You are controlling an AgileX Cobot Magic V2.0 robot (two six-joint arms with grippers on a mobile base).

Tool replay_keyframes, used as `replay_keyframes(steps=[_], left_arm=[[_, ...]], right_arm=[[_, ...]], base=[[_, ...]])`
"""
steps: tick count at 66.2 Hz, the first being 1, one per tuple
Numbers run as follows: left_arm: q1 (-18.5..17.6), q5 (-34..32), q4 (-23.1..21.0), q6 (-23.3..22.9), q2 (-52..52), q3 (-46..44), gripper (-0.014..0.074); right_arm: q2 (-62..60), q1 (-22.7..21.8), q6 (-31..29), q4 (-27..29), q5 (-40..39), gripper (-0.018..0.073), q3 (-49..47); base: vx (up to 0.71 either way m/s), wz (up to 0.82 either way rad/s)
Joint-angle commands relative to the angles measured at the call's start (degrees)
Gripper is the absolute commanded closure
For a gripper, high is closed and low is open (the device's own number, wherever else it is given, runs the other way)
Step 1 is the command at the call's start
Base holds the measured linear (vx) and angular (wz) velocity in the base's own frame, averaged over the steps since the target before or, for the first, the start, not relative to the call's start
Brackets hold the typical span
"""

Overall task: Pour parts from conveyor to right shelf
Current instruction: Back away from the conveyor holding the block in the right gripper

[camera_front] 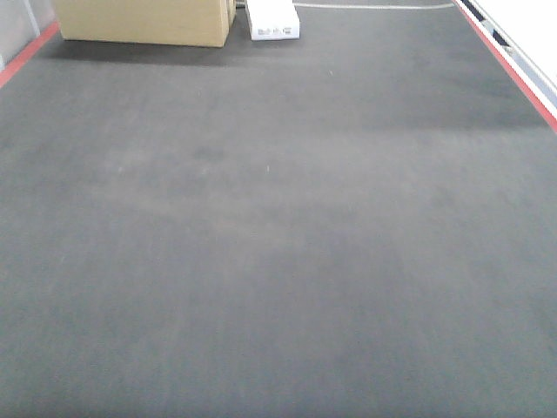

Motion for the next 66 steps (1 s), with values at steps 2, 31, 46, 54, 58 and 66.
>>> replay_keyframes(steps=[2, 31, 46, 54, 58, 66], left_arm=[[-0.3, -4.2, -0.4, -0.4, 0.9, -1.1, 0.0603], [-0.3, -4.2, -0.4, -0.4, 0.9, -1.1, 0.0603], [-0.3, -4.2, -0.4, -0.4, 0.9, -1.1, 0.0603], [-0.3, -4.2, -0.4, -0.4, 0.9, -1.1, 0.0603], [-0.3, -4.2, -0.4, -0.4, 0.9, -1.1, 0.0603], [-0.3, -4.2, -0.4, -0.4, 0.9, -1.1, 0.0603]], right_arm=[[0.7, 0.1, -0.3, -1.1, -4.9, 0.0564, -1.5], [0.7, 0.1, -0.3, -1.1, -4.9, 0.0564, -1.5], [0.7, 0.1, -0.3, -1.1, -4.9, 0.0564, -1.5], [0.7, 0.1, -0.3, -1.1, -4.9, 0.0564, -1.5], [0.7, 0.1, -0.3, -1.1, -5.0, 0.0564, -1.5], [0.7, 0.1, -0.3, -1.1, -4.9, 0.0564, -1.5]], base=[[-0.39, -0.04], [-0.41, -0.01], [-0.37, 0.0], [-0.32, -0.03], [-0.28, -0.04], [-0.26, -0.03]])
